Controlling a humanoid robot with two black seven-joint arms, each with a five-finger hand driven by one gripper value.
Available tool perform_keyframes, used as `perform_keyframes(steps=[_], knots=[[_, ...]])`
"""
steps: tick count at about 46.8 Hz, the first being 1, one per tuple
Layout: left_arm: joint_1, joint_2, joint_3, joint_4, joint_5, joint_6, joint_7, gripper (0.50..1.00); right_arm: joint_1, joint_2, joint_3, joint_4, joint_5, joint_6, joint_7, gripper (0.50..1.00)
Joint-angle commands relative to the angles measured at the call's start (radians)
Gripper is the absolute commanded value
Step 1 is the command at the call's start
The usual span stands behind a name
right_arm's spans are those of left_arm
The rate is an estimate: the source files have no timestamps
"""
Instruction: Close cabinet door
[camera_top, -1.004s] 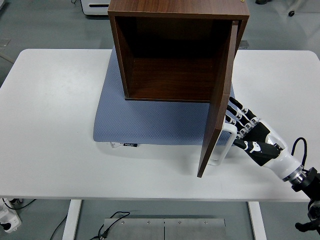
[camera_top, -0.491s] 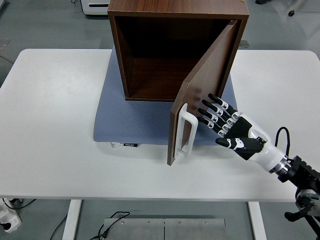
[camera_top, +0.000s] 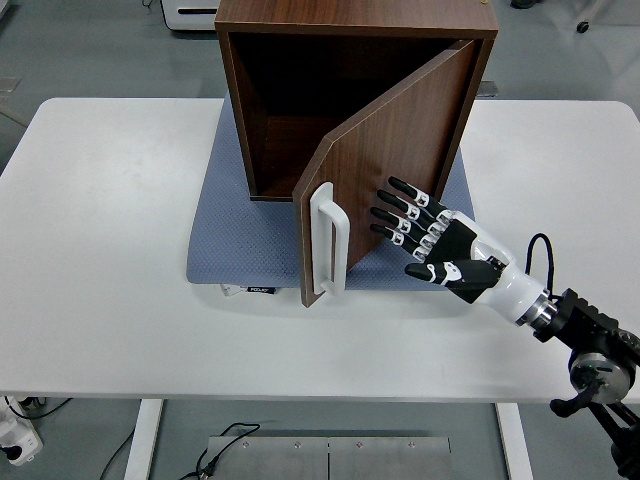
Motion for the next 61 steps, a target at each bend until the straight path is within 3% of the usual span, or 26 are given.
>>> perform_keyframes(steps=[1,29,55,61], knots=[[0.001,0.0,0.0,0.0,0.0,0.0,0.0,1.0,0.028,0.016,-0.019,-0.017,0.002,0.0,0.0,1.0],[0.001,0.0,0.0,0.0,0.0,0.0,0.0,1.0,0.199,0.079,-0.109,-0.134,0.009,0.0,-0.001,1.0],[0.001,0.0,0.0,0.0,0.0,0.0,0.0,1.0,0.357,0.272,-0.134,-0.375,0.023,0.0,-0.003,1.0],[0.001,0.0,0.0,0.0,0.0,0.0,0.0,1.0,0.395,0.272,-0.134,-0.424,0.029,0.0,-0.004,1.0]])
